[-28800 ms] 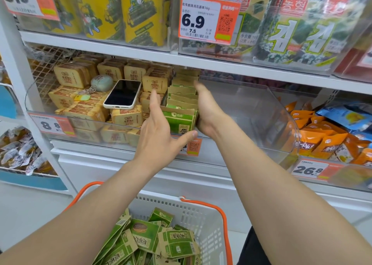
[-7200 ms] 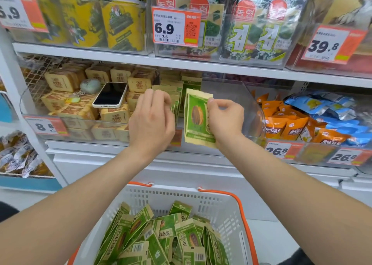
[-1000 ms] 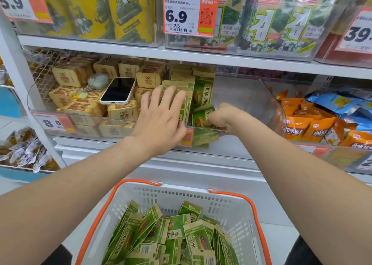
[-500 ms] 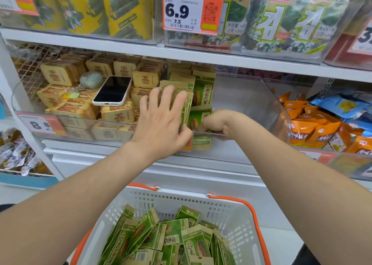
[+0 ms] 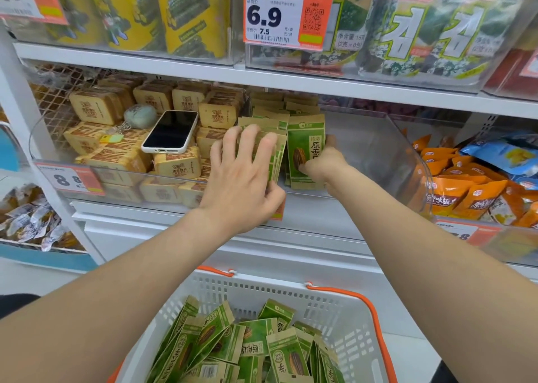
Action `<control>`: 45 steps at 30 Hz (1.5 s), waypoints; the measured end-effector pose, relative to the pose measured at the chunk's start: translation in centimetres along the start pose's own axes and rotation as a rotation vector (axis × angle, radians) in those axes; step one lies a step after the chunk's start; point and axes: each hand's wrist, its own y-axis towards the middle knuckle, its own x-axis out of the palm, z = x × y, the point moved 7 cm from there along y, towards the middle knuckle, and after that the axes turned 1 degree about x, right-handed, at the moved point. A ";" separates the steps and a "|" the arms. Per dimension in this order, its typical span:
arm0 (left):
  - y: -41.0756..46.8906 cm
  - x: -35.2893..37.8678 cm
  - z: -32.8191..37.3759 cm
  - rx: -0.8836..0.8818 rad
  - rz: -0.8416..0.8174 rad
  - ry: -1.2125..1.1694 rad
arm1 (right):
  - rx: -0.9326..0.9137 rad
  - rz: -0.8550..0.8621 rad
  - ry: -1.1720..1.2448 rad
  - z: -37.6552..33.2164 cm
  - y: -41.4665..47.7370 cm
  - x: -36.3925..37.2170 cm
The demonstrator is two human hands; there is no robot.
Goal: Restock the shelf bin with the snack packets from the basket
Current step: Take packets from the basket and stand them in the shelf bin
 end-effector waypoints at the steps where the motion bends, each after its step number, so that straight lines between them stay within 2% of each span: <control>1: 0.0 0.0 0.0 -0.002 0.003 -0.009 | 0.012 0.025 -0.013 -0.2 -0.3 -0.3; 5: 0.1 0.1 0.2 -0.007 0.025 -0.048 | 0.024 0.069 -0.045 -0.1 0.3 -0.6; 12: 0.2 0.0 0.2 -0.001 0.023 -0.030 | -0.071 -0.109 0.102 0.1 2.4 2.3; 16: 0.2 0.0 0.2 0.002 0.017 -0.031 | -0.169 -0.192 0.030 -1.5 0.5 2.1; 18: 0.3 0.0 0.2 0.003 0.013 -0.033 | -0.144 -0.228 -0.067 -1.2 0.0 1.8; 21: 0.3 0.0 0.3 0.000 0.010 -0.039 | -0.095 -0.204 -0.263 -0.5 0.1 1.3; 24: 0.3 0.0 0.3 0.001 0.010 -0.047 | -0.127 -0.143 -0.349 -0.8 0.0 1.0; 32: -0.2 -0.1 0.1 -0.038 0.028 -0.050 | -0.053 -0.109 -0.255 -0.5 -0.6 0.4; 35: -0.3 -0.9 0.2 -0.022 0.095 -0.056 | -0.053 -0.095 -0.263 -0.6 -1.4 -0.9; 41: -1.6 -3.1 2.0 0.262 0.351 -0.068 | -0.256 0.078 -0.412 -2.1 -5.8 -3.7; 43: -2.5 -3.3 2.9 0.385 0.394 -0.084 | -0.450 0.222 -0.484 -2.8 -8.0 -4.6; 45: -3.5 -2.4 3.6 0.491 0.301 -0.127 | -0.724 0.338 -0.621 -3.5 -10.8 -4.8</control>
